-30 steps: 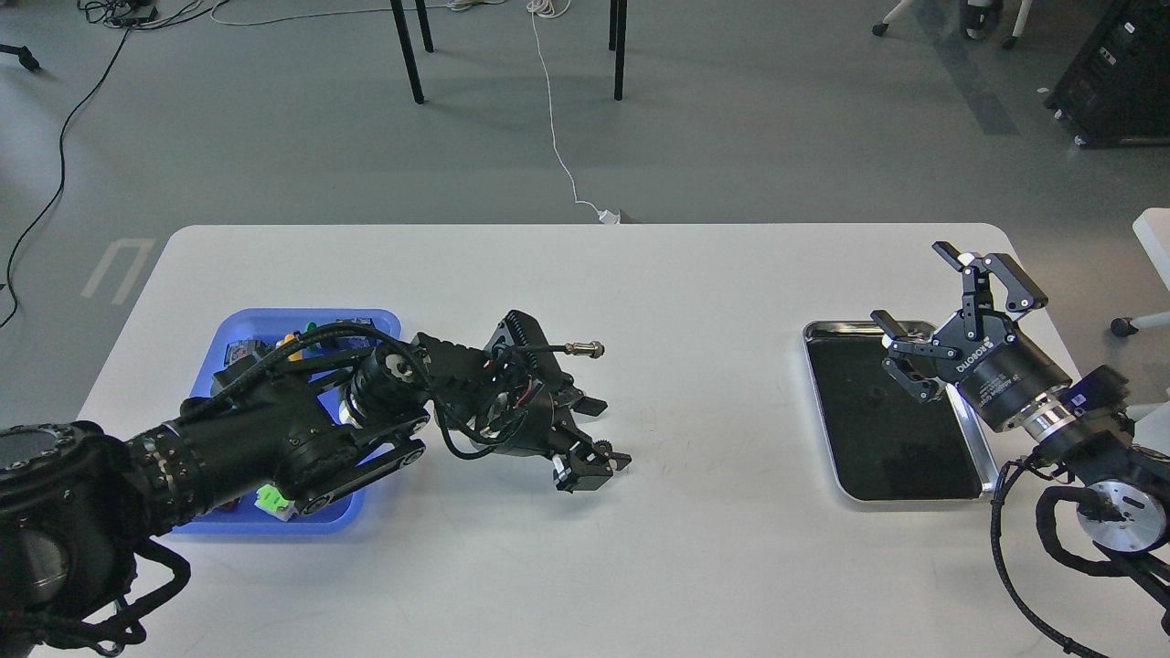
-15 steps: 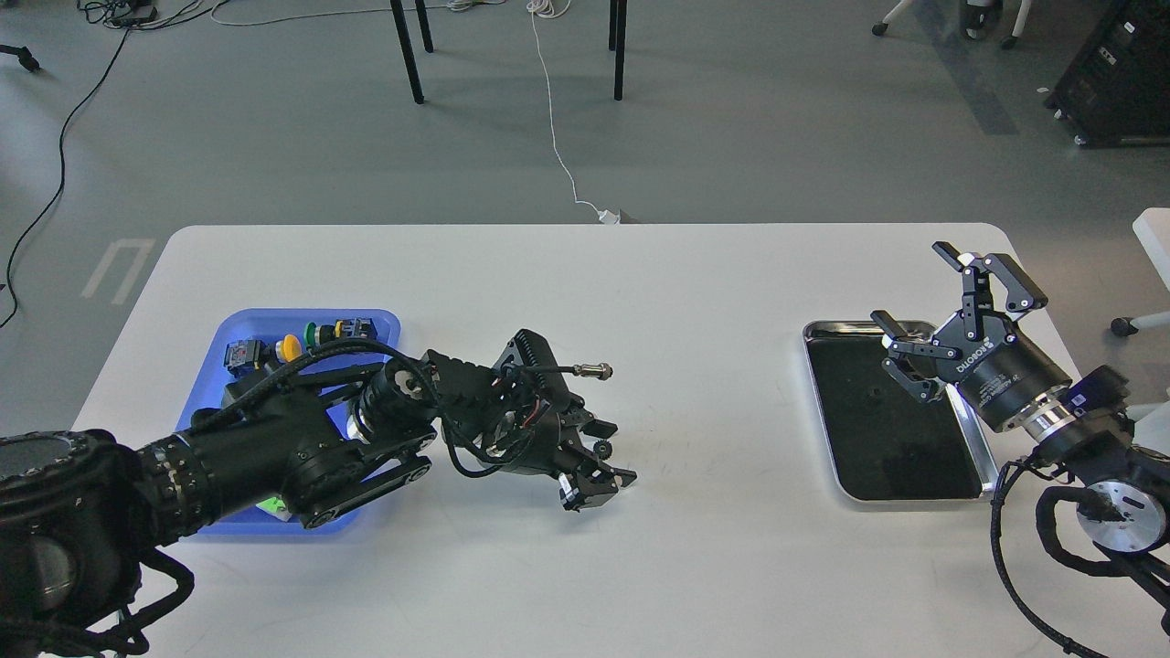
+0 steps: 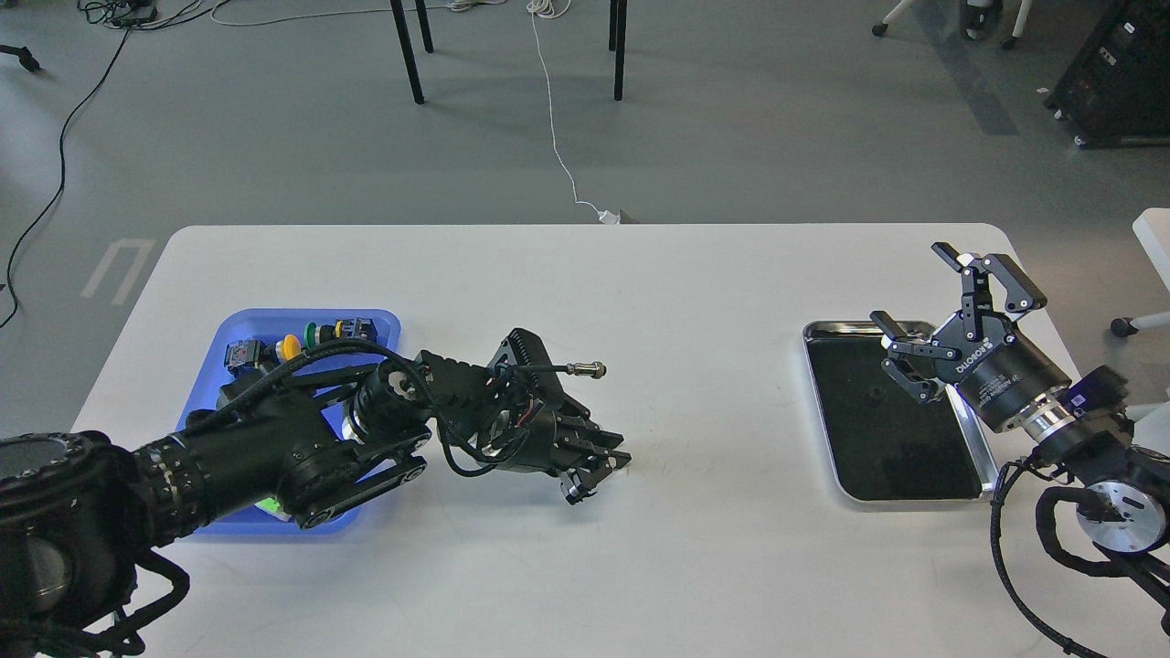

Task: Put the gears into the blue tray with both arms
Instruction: 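Close the left gripper on the black gear on the table, then carry the gear with the left gripper into the blue tray and release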

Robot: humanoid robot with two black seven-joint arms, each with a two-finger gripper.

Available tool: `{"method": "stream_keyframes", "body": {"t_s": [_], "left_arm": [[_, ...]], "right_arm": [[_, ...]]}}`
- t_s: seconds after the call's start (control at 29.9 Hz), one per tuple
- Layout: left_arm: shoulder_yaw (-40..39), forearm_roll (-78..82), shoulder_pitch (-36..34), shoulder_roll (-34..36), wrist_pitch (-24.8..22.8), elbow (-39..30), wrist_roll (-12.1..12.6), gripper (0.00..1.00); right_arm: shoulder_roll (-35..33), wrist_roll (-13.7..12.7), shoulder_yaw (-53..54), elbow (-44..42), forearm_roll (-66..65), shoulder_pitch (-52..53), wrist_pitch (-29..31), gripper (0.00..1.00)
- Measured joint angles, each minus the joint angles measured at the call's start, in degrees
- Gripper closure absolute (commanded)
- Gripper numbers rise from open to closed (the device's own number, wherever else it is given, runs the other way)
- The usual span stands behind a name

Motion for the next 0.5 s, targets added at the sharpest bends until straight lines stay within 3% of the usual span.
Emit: {"method": "stream_keyframes", "body": {"t_s": [0.23, 0.5], "left_arm": [[-0.59, 0.02, -3.72, 5.27, -0.2, -4.75, 0.0, 0.89], [-0.24, 0.01, -5.92, 20.52, -1.75, -14.04, -0.02, 0.88]], "right_arm": [[0.13, 0.0, 0.0, 0.01, 0.0, 0.0, 0.0, 0.01], [0.4, 0.01, 0.0, 0.11, -0.08, 0.0, 0.0, 0.01]]}}
